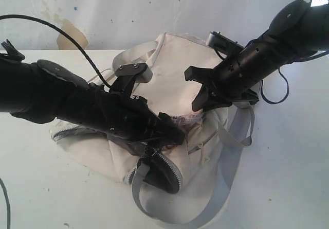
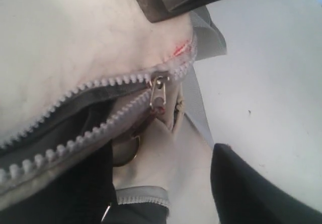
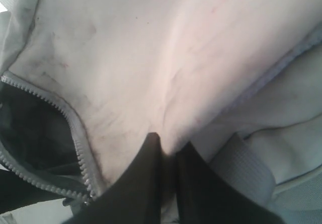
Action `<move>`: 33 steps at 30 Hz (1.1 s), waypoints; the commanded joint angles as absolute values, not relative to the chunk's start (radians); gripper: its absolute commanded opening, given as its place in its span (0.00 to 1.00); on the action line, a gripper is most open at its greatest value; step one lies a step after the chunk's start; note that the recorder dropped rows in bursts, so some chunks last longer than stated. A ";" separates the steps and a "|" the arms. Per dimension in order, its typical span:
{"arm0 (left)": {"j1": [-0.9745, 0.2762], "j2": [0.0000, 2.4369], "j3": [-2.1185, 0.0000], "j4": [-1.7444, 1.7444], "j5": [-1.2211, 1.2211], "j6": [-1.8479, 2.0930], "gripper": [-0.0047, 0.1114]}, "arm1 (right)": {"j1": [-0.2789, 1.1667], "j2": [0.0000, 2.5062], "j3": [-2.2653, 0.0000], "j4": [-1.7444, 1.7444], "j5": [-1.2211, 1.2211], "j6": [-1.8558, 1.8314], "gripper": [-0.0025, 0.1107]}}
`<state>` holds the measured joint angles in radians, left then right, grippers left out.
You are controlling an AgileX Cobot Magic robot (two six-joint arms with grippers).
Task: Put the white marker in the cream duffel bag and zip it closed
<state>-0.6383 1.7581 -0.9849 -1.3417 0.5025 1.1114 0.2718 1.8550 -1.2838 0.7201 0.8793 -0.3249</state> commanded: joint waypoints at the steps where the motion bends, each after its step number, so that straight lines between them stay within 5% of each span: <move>1: -0.645 1.784 -0.991 -1.398 0.492 1.143 0.57 | 0.267 1.851 -1.280 0.748 0.892 -0.335 0.02; 17: -0.645 1.889 -0.991 -1.733 0.467 1.364 0.57 | 0.267 1.851 -1.280 0.763 0.904 -0.337 0.02; 25: -0.645 1.896 -0.991 -1.744 0.403 1.448 0.33 | 0.267 1.851 -1.280 0.766 0.918 -0.337 0.02; 30: -0.645 1.896 -1.033 -1.744 0.483 1.545 0.57 | 0.267 1.851 -1.280 0.766 0.924 -0.341 0.02; 33: -0.645 1.896 -1.057 -1.744 0.418 1.545 0.52 | 0.267 1.851 -1.280 0.766 0.933 -0.341 0.02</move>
